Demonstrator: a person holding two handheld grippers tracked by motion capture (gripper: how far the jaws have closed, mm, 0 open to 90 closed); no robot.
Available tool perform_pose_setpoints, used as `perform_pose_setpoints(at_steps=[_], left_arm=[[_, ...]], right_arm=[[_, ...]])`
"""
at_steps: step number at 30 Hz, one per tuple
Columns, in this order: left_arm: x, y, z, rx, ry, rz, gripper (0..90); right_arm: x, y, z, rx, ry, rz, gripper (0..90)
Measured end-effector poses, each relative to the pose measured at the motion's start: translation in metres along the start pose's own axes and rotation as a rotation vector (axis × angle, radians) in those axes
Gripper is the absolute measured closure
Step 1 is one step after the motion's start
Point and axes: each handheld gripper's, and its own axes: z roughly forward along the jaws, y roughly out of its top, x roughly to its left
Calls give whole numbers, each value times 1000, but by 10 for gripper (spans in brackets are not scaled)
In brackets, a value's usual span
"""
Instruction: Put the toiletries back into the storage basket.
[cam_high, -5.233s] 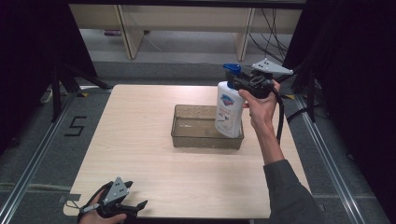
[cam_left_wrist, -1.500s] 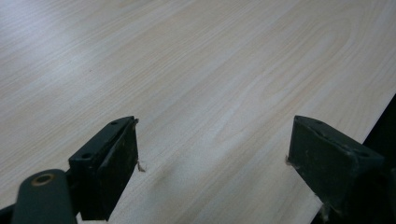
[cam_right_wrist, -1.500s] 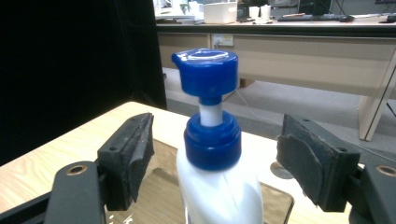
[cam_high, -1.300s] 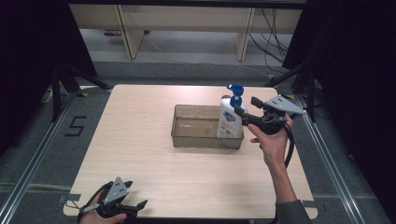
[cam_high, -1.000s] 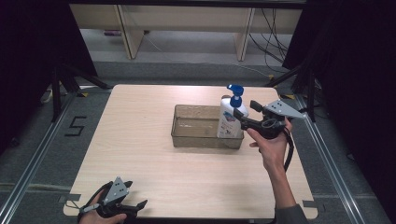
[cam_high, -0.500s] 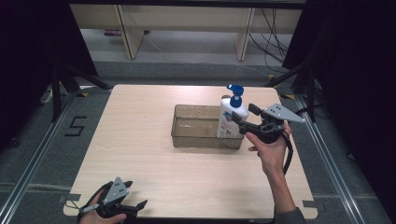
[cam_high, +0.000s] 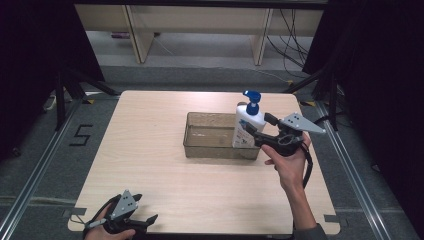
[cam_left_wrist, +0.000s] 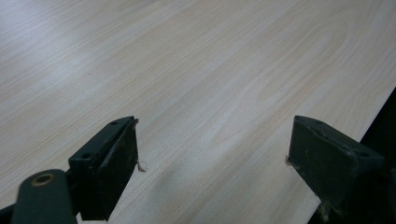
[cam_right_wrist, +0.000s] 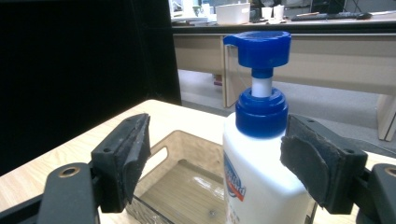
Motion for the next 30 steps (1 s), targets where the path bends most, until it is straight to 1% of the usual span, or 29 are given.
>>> perform_pose_setpoints(at_steps=[1,2,3,5,6,7,8,9,10,11,13,14,15,17,18,19,20,21,22,23,24,25,26,27,28,29,30], left_arm=[[0,0,0,-1,0,-1,153],[0,0,0,-1,-1,0,153],[0,0,0,-1,-1,0,153],[0,0,0,-2,-1,-1,153],[0,0,0,-4,-1,-1,152],[-1,0,0,-7,0,-4,152],[0,0,-1,1,5,7,152],[0,0,-1,2,4,8,152],[0,0,-1,0,5,5,152],[0,0,-1,1,4,6,152],[1,0,-1,1,2,8,151],[1,0,0,-5,10,9,151],[0,0,1,-12,13,4,151],[0,0,1,-11,14,7,151],[0,0,1,-13,16,6,151],[0,0,1,-14,18,6,151],[0,0,0,-12,14,6,151],[0,0,0,-10,14,7,151],[-2,0,1,-34,0,-18,151],[-1,0,0,-19,-5,-7,151],[-1,0,0,-20,-7,-8,151],[0,1,-1,-12,-9,2,151],[0,1,-1,-11,-8,2,151],[-1,1,-1,-19,-9,-7,151],[-1,0,-1,-21,-9,-7,151],[-1,1,-1,-19,-9,-6,151],[-1,1,-1,-19,-9,-7,151]], right_arm=[[1,0,-1,4,13,7,235],[1,0,-1,3,18,4,234],[2,0,-1,3,18,8,233],[1,-1,-1,0,14,-5,230],[2,-1,0,2,20,4,230],[2,-2,0,-1,17,1,230],[4,-2,-1,5,19,18,230],[3,-2,0,5,20,8,230],[3,-3,0,12,17,13,230],[3,-3,0,5,20,2,231],[5,-3,0,8,28,18,231],[5,-3,0,6,20,6,231],[6,-3,-1,14,23,11,231],[7,-4,0,9,34,14,231],[8,-4,0,7,28,11,231],[8,-4,0,9,37,12,232],[9,-5,0,11,43,21,232],[9,-5,1,11,40,12,232],[10,-5,0,17,32,9,231],[11,-6,1,16,43,15,231],[12,-6,2,19,43,10,230],[13,-7,2,21,43,19,229],[13,-8,3,24,45,5,228],[13,-8,4,26,43,7,227],[15,-9,4,31,53,13,226],[14,-10,5,23,55,5,225],[16,-10,5,33,59,18,221]])
